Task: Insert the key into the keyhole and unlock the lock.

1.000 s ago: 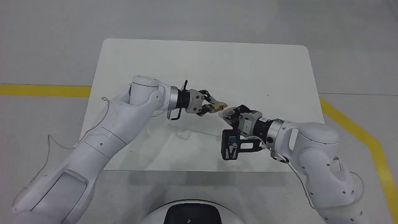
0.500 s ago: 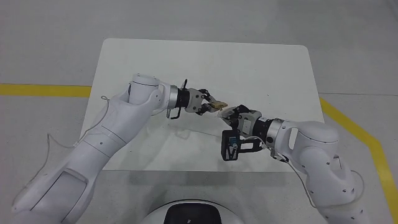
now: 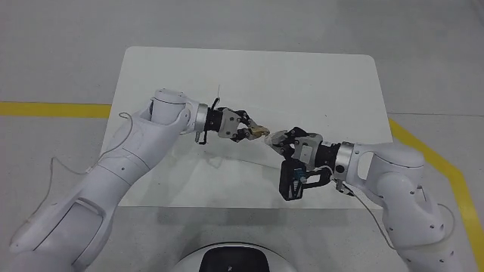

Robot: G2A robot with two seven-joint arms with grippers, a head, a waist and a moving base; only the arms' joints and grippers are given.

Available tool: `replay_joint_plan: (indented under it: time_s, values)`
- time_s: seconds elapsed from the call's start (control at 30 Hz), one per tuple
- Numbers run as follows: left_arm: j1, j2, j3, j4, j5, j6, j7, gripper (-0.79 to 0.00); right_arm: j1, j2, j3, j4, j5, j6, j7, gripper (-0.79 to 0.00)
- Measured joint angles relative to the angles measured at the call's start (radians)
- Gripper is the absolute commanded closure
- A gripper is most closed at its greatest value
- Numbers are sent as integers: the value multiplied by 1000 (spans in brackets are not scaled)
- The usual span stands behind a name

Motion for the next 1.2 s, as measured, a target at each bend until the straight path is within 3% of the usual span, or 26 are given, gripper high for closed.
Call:
replay_joint_plan:
  time_s: [0.5, 1.2]
  values:
    - [-34, -23, 42, 41, 17, -21, -27, 0, 13, 35, -54, -10, -8, 0, 43, 0]
    - [-49, -35, 57, 59, 34, -28, -44, 0, 56, 45, -88, 28, 71, 0, 122, 0]
